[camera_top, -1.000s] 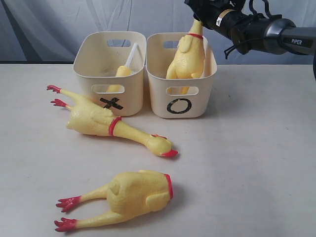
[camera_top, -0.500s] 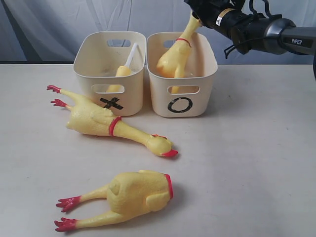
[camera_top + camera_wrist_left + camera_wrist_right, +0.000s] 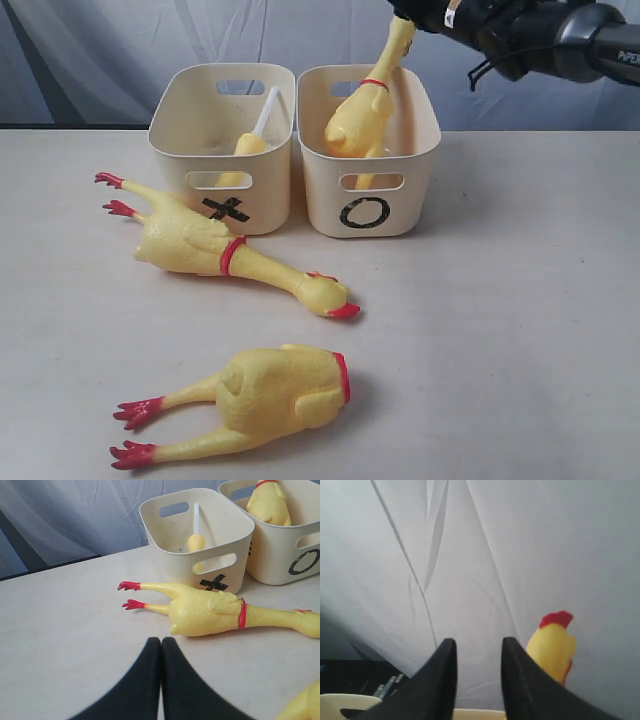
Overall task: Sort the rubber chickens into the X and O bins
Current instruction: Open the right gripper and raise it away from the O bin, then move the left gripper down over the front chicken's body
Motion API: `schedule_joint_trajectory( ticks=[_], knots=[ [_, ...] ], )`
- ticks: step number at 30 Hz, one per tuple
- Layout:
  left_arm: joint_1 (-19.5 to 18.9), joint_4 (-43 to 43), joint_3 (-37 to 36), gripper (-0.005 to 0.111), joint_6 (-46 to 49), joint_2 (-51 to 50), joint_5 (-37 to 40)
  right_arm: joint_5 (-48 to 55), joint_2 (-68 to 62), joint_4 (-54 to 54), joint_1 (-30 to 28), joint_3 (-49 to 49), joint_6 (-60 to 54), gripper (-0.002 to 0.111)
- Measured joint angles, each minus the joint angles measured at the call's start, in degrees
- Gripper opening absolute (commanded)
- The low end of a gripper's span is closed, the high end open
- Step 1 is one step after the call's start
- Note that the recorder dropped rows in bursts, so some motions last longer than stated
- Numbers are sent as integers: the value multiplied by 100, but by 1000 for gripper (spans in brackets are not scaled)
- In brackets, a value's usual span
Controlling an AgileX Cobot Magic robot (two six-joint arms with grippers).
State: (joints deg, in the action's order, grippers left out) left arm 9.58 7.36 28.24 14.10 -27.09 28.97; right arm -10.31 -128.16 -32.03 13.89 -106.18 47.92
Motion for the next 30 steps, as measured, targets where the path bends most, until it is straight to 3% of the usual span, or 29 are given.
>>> schedule_joint_trajectory(
  ticks=[1,11,16,22,30],
  knots=[
    [0,0,0,0,0,0,0,144,92,-165,0,0,0,-1],
    [0,0,0,0,10,0,5,2019,1399,-639,0,459,-713,-1],
    [0,0,0,0,10,0,5,2184,2116,-652,0,1269,-1115,-1],
    [0,594,0,0,164,0,-220,1543,3171,-666,0,2705,-1188,-1],
    [0,2431,0,0,1978,0,-278,-423,4631,-1491,0,4825,-1212,-1]
  ],
)
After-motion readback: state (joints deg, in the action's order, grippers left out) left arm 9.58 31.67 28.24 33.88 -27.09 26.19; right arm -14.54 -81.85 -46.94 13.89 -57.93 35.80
